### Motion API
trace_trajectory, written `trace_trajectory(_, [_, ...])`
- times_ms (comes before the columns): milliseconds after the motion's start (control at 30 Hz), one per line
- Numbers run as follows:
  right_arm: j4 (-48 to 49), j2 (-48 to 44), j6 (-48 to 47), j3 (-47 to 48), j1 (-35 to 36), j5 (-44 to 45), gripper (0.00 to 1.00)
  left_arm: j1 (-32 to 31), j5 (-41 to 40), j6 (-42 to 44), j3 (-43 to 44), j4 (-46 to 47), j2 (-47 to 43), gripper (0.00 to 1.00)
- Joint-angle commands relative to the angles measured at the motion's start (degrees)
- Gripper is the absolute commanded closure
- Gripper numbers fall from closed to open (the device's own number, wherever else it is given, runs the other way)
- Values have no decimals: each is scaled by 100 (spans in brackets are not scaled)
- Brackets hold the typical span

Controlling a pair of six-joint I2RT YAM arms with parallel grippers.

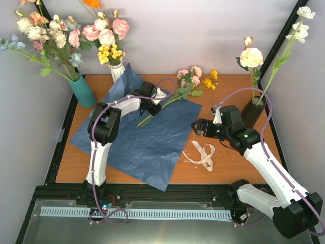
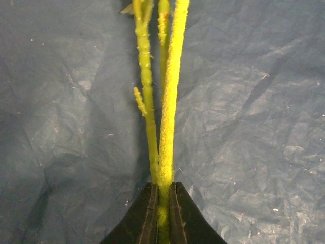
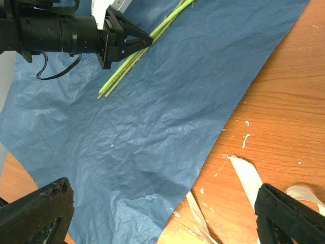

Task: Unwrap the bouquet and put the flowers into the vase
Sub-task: Pick up the fake flower from the wrapping paper.

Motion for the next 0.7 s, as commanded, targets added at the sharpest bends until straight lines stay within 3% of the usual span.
trace_trajectory(0, [95, 28, -27, -45, 74, 90, 5, 60, 50, 71, 9, 109, 155, 98])
trace_trajectory(667, [120, 25, 78, 71, 171, 133, 5, 27, 688, -968, -864, 111, -1360, 100])
